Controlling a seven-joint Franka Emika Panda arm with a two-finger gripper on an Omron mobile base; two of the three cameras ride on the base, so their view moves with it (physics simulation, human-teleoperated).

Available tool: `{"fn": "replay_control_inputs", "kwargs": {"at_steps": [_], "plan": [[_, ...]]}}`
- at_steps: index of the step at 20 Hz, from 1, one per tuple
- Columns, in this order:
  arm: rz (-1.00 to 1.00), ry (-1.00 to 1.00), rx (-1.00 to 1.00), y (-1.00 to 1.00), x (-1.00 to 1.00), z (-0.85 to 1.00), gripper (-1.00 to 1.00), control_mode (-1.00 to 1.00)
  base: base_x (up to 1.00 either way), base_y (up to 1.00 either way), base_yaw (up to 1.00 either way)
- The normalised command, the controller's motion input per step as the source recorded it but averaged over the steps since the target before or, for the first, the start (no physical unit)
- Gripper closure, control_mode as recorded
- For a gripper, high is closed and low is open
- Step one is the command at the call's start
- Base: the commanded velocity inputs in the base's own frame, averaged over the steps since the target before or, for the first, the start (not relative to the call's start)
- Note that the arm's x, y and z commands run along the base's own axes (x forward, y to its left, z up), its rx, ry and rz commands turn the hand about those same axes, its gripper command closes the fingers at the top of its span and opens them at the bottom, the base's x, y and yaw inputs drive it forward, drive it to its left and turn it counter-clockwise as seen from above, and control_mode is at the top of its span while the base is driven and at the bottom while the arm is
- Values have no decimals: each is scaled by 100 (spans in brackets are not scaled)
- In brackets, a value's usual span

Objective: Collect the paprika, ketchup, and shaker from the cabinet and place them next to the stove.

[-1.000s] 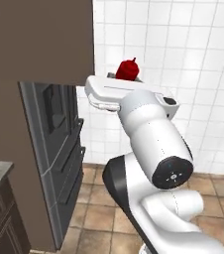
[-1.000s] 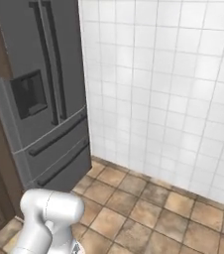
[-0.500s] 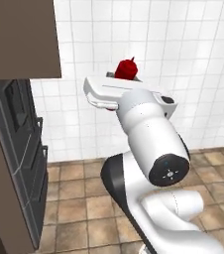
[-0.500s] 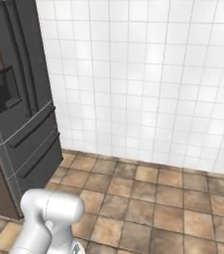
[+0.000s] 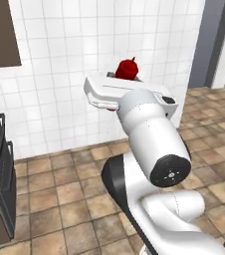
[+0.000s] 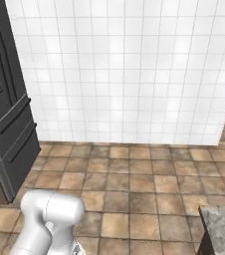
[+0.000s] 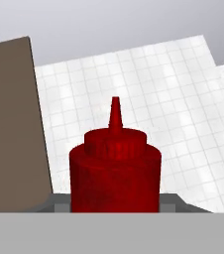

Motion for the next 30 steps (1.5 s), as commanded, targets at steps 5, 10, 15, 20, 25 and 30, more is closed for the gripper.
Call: {"fn": "replay_control_inputs", "kwargs": {"at_steps": [5, 10, 15, 20, 25, 30], "plan": [[0, 0, 0, 0, 0, 0, 100, 100, -8, -27, -55], [0, 0, 0, 0, 0, 0, 100, 100, 0, -19, -60], [0, 0, 0, 0, 0, 0, 100, 100, 1, -29, -60], [0, 0, 0, 0, 0, 0, 100, 100, 30, -31, -59], [0, 0, 0, 0, 0, 0, 100, 100, 52, -18, -56], [0, 0, 0, 0, 0, 0, 100, 100, 72, -2, -54]]}}
